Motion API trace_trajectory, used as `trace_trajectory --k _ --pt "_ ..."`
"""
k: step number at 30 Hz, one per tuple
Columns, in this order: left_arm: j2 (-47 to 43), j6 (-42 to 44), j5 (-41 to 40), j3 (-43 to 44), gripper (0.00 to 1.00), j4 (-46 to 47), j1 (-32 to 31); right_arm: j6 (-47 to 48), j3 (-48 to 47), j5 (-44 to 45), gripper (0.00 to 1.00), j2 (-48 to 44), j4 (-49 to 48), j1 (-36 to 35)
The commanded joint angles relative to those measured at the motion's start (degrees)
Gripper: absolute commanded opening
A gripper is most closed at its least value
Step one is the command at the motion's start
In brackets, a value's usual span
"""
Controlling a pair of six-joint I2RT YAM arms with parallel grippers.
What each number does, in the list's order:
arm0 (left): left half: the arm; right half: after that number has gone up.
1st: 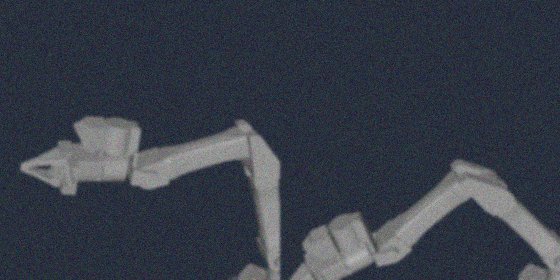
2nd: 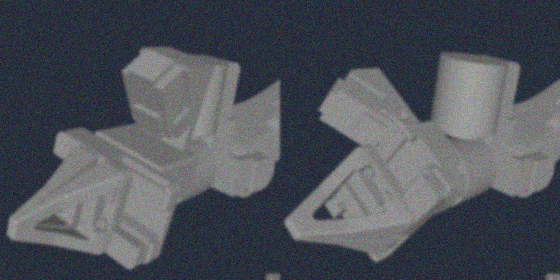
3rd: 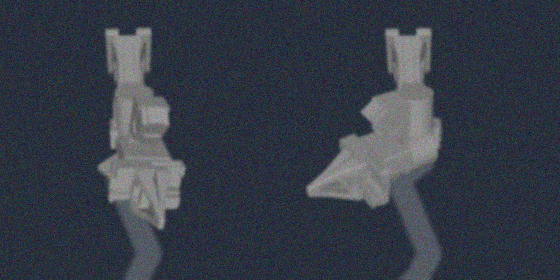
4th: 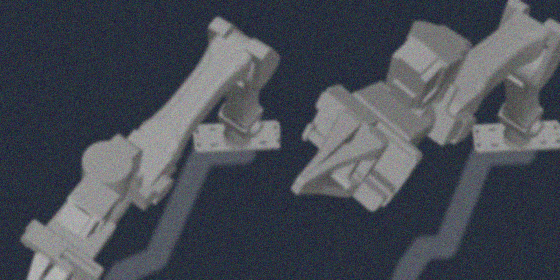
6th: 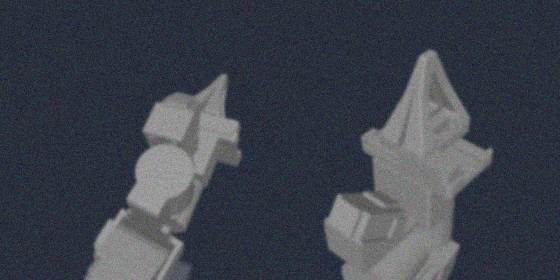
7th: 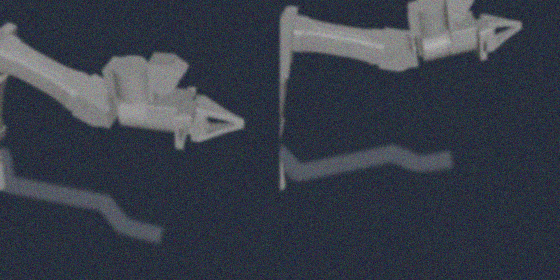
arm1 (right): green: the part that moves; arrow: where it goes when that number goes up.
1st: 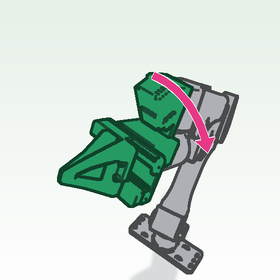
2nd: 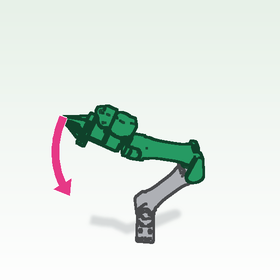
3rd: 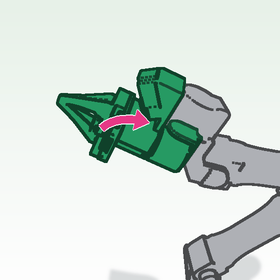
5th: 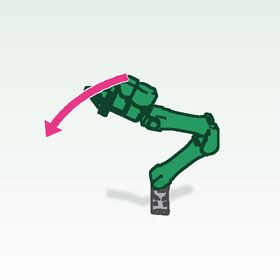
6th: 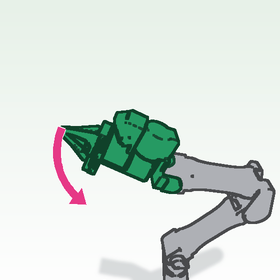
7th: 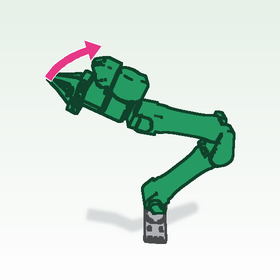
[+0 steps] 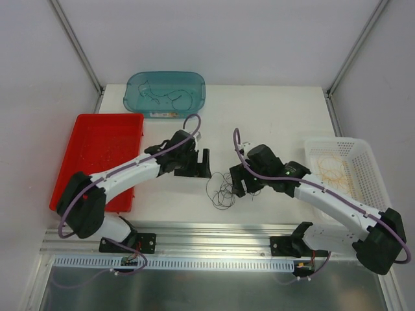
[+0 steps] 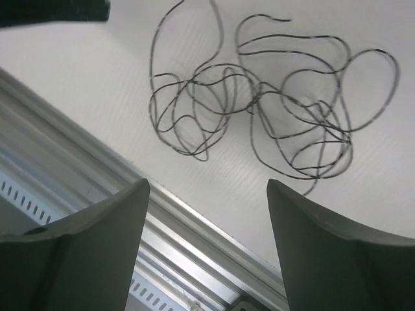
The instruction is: Untangle the cables
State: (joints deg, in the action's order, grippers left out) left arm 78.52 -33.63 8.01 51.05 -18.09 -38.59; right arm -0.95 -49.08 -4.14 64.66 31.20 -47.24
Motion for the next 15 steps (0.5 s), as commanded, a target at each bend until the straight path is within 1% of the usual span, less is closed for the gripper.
trace_trajectory --k 1,3,4,7,9,11,12,14,15 --pt "7.9 10.8 2.3 6.4 0.88 0.8 -2.8 -4.2 -0.5 6.9 0.78 -2.7 2.7 3.0" --pt "10.9 14.8 1.2 9.5 0.86 0.9 -4.0 -5.6 1.1 7.4 0.82 -4.1 2.6 5.2" --pt "13.5 18.5 0.7 10.3 0.85 0.9 -5.0 -6.9 1.6 7.7 0.84 -4.6 2.6 5.8" --pt "18.0 23.8 0.3 13.2 0.82 0.8 -5.9 -8.6 3.5 8.0 0.89 -6.4 2.9 8.3" --pt "20.1 25.6 1.2 15.2 0.8 0.8 -6.4 -10.1 4.4 7.9 0.93 -7.0 2.9 10.2" --pt "22.9 27.2 1.5 16.4 0.76 0.8 -6.9 -11.1 6.0 7.1 0.94 -7.9 2.5 11.5" --pt "23.6 27.2 1.6 17.3 0.66 0.8 -7.0 -11.7 6.6 6.2 0.95 -8.2 2.2 12.7" --pt "25.3 26.9 2.1 17.9 0.54 0.8 -7.3 -12.2 7.9 5.4 0.95 -8.7 1.1 13.6" --pt "25.8 26.9 2.4 18.0 0.43 0.9 -7.5 -12.7 8.2 4.9 0.95 -8.8 0.6 14.2"
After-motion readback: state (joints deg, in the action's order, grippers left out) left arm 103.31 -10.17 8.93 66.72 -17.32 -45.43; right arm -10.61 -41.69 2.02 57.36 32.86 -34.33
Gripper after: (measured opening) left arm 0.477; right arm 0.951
